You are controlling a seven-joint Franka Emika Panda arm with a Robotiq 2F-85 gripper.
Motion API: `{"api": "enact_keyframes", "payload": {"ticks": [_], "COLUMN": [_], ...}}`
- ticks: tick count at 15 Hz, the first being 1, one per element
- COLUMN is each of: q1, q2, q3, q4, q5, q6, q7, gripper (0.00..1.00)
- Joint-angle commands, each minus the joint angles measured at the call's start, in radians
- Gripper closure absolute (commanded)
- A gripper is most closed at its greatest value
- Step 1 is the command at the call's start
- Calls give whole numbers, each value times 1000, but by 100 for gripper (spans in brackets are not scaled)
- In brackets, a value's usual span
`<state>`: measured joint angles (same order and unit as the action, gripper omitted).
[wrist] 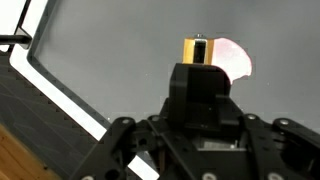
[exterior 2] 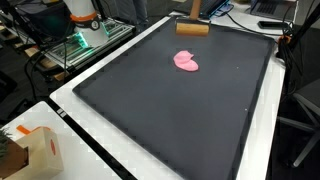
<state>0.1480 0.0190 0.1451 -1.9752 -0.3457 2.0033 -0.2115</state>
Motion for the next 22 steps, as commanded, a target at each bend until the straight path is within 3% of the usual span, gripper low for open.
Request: {"api": "enact_keyframes", "payload": {"ticks": [1, 13, 22], "q1": [-3, -30, -38], "q2": [8, 28, 54], "q3": [0, -1, -4], "q4": [-27, -190, -272], "q5": [17, 146, 129], "q6": [46, 235, 340], "q7": [-85, -624, -778], "gripper": [75, 75, 75]}}
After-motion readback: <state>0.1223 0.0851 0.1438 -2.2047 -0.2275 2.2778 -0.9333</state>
